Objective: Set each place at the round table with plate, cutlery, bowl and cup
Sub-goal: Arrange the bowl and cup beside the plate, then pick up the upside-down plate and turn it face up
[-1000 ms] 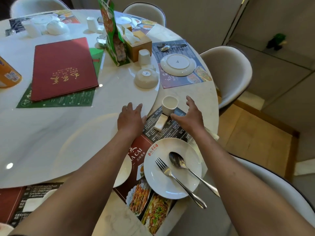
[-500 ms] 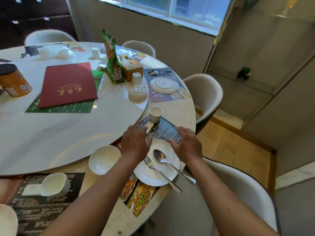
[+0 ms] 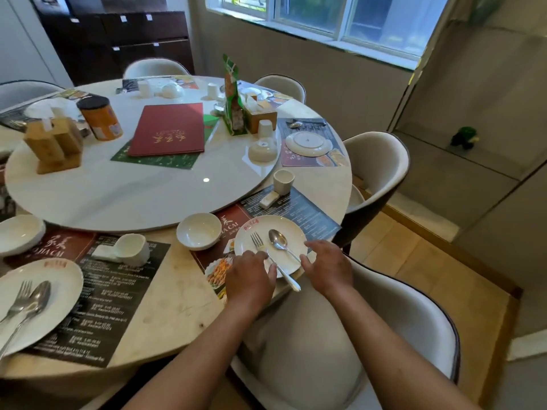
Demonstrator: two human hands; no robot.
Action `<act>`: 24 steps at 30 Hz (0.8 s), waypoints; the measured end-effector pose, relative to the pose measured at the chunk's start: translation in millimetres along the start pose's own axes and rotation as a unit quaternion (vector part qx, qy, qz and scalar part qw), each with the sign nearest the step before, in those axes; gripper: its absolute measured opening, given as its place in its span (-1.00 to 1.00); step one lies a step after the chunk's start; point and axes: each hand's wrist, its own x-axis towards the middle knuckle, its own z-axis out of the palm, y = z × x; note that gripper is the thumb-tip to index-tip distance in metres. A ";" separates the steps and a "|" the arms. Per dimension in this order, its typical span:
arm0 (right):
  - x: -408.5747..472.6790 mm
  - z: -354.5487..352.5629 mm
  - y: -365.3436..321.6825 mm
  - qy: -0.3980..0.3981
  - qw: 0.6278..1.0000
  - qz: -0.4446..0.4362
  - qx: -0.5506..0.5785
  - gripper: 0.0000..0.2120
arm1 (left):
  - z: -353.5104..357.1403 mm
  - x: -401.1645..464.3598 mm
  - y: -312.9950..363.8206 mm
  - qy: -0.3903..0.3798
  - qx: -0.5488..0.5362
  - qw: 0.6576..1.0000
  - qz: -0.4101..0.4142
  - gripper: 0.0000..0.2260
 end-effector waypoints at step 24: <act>49.3 21.2 80.8 -0.209 0.969 0.014 0.133 -0.60 | 85.0 -21.6 52.9 -0.051 -0.342 0.830 -0.437 -0.67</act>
